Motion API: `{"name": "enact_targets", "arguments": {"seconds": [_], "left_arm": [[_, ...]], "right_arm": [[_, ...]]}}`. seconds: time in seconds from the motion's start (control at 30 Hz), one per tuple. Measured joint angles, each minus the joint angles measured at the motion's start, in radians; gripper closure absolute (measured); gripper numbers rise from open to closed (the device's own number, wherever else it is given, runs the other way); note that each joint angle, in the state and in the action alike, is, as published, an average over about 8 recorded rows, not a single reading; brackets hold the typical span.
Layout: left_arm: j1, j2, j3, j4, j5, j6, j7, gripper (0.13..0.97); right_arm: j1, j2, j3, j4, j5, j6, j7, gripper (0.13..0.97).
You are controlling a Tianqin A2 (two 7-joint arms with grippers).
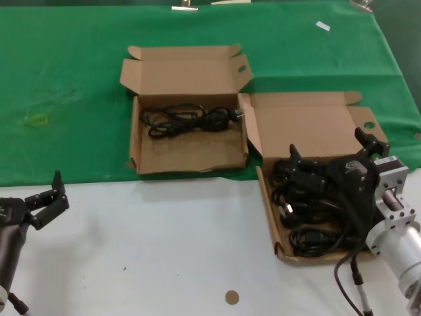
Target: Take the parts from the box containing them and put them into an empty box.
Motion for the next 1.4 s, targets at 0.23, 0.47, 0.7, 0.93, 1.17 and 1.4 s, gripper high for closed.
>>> {"name": "enact_targets", "arguments": {"seconds": [0.23,0.47,0.7,0.93,1.17,1.4], "left_arm": [[0.000,0.000,0.000,0.000,0.000,0.000,0.000,0.132],[0.000,0.000,0.000,0.000,0.000,0.000,0.000,0.132],[0.000,0.000,0.000,0.000,0.000,0.000,0.000,0.132],[0.000,0.000,0.000,0.000,0.000,0.000,0.000,0.132],[0.000,0.000,0.000,0.000,0.000,0.000,0.000,0.132],[0.000,0.000,0.000,0.000,0.000,0.000,0.000,0.132]], "right_arm": [[0.000,0.000,0.000,0.000,0.000,0.000,0.000,0.129],[0.000,0.000,0.000,0.000,0.000,0.000,0.000,0.129],[0.000,0.000,0.000,0.000,0.000,0.000,0.000,0.129],[0.000,0.000,0.000,0.000,0.000,0.000,0.000,0.129],[0.000,0.000,0.000,0.000,0.000,0.000,0.000,0.129],[0.000,0.000,0.000,0.000,0.000,0.000,0.000,0.129]]}}
